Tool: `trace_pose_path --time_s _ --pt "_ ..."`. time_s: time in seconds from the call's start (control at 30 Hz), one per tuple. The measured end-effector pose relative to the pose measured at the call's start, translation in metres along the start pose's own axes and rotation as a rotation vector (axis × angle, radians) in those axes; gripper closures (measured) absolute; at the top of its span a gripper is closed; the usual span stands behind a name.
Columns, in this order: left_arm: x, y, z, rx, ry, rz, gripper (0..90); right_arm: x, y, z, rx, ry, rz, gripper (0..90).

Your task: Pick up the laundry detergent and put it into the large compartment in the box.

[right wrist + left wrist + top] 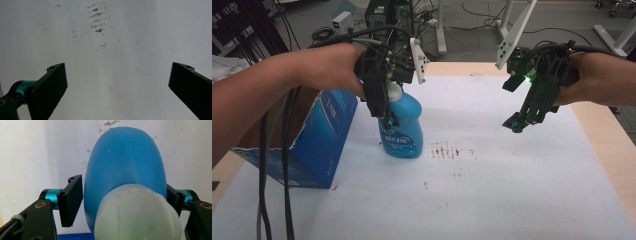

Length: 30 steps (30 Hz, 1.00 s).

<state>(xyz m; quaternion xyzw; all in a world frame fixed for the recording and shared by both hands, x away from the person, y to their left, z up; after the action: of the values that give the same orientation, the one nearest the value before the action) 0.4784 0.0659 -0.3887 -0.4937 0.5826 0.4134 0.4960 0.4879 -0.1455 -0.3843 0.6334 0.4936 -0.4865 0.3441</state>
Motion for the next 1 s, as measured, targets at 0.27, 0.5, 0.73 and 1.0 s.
trace_pose_path --time_s 0.27,0.5,0.73,1.0 --pt "-0.001 0.002 0.0 0.004 0.004 0.014 35.2 0.001 0.0 -0.001 -0.004 0.001 0.002 1.1" --pt "-0.002 0.003 -0.001 0.001 0.01 0.02 37.3 0.0 -0.001 -0.001 -0.002 0.002 0.004 1.1" --pt "-0.003 0.005 -0.001 -0.048 -0.008 0.02 37.6 -0.002 -0.001 0.001 0.003 0.003 0.008 1.1" --pt "-0.019 0.007 -0.001 -0.14 -0.005 0.013 37.6 -0.004 -0.001 0.001 -0.001 0.005 0.01 1.1"
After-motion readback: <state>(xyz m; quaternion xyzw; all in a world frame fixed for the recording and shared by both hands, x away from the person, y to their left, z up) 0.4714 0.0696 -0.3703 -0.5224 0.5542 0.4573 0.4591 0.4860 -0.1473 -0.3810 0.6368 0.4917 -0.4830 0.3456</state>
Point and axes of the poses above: each handheld gripper's, and its own axes: x roughly forward along the jaws, z roughly out of its underside, y roughly to its right, the point moved 10 cm from there along x, roughly forward along the jaws, and after that the axes turned 7 degrees about x, right-handed, at the moved point
